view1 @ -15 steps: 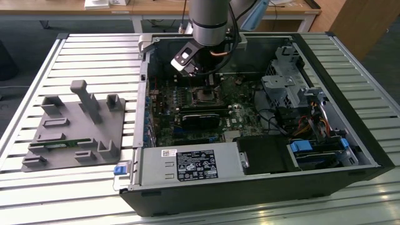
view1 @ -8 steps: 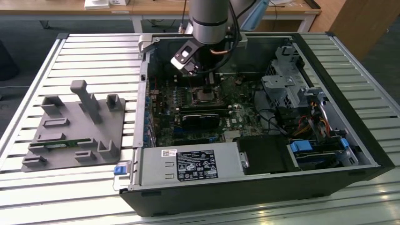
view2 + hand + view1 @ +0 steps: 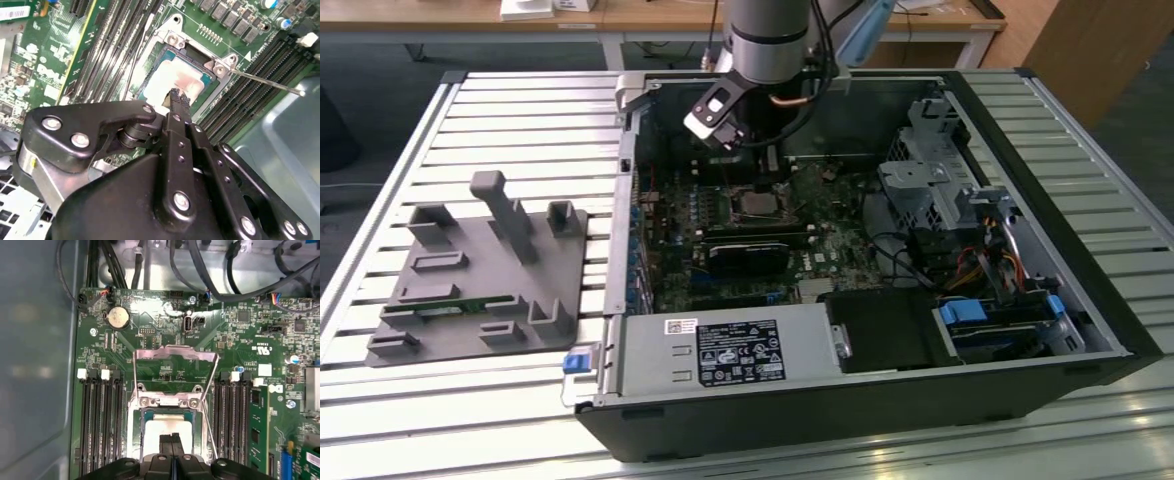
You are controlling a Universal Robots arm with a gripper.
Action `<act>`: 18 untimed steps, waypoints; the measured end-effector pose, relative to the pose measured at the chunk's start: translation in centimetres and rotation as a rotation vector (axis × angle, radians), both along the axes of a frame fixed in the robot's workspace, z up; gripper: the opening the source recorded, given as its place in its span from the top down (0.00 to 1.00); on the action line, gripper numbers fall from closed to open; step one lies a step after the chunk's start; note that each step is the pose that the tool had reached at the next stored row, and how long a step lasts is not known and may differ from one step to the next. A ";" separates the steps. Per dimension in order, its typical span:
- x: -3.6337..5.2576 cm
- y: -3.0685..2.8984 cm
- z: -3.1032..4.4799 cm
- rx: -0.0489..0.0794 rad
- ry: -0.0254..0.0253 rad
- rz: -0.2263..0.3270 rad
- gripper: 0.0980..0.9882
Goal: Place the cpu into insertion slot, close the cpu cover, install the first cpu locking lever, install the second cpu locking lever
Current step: 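Close the cpu cover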
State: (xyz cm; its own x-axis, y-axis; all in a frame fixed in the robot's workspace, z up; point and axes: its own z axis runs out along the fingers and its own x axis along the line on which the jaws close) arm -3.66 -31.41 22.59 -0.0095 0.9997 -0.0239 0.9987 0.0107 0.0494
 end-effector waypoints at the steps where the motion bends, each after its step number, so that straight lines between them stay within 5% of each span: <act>1: 0.00 0.00 0.23 0.000 0.0001 0.000 0.99; 11: 0.00 0.00 2.54 0.000 0.0004 0.000 0.99; 18: 0.00 -0.44 2.62 0.002 0.0003 0.000 0.99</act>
State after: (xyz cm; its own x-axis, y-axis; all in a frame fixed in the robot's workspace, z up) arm -3.66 -31.84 25.21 -0.0096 0.9997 -0.0223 0.9987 0.0107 0.0491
